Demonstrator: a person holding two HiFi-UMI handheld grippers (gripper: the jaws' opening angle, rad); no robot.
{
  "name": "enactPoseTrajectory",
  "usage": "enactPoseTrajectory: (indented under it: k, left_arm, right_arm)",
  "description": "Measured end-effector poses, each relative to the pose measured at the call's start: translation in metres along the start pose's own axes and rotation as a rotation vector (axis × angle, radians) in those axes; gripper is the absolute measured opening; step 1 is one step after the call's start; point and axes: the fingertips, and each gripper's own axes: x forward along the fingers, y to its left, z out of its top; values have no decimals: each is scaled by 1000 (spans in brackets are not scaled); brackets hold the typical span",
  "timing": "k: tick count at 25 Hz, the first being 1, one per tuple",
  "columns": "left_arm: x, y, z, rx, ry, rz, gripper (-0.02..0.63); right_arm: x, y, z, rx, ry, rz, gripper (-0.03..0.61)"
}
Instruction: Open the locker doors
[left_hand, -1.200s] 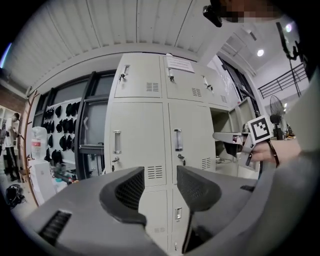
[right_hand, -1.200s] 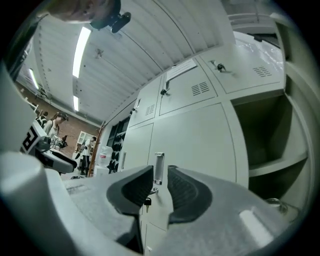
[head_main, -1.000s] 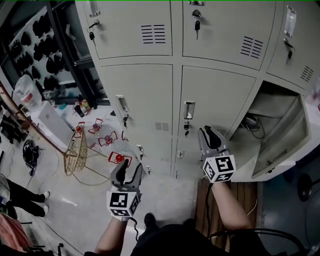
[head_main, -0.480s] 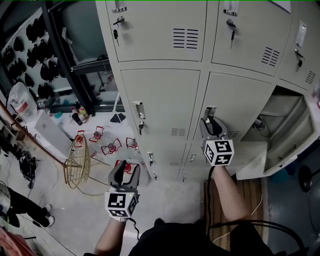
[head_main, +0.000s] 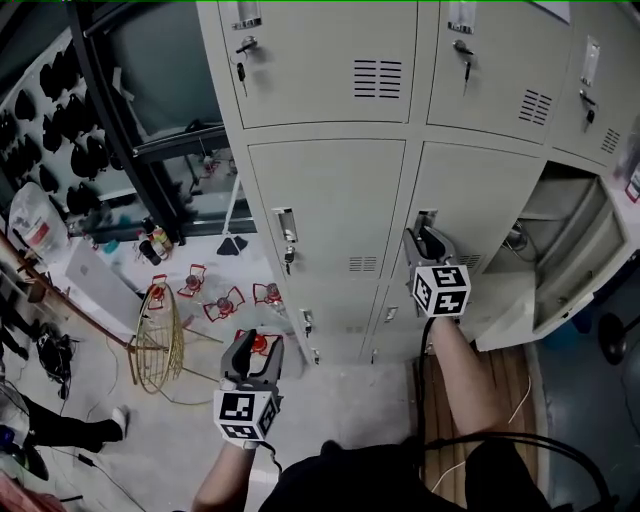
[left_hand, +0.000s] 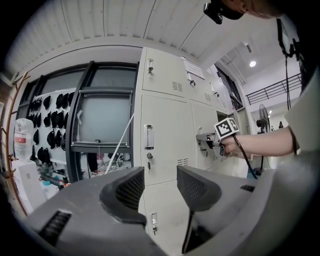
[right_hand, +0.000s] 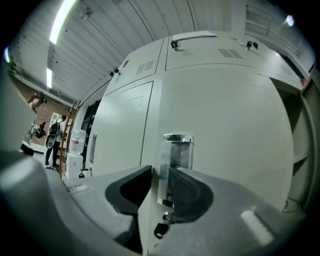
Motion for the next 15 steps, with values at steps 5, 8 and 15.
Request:
enactPoseTrajectory:
  k: [5, 8, 15]
  left_arm:
    - [3, -9, -16, -20, 35, -60, 201]
    - [11, -22, -27, -53, 77, -114, 201]
    - [43, -68, -35, -82, 74, -248, 201]
  right_arm:
    - [-28, 6, 1, 35, -43, 13, 107]
    - [-52, 9, 1, 34, -75, 38, 109]
    - [-108, 8, 2, -3, -95, 41, 115]
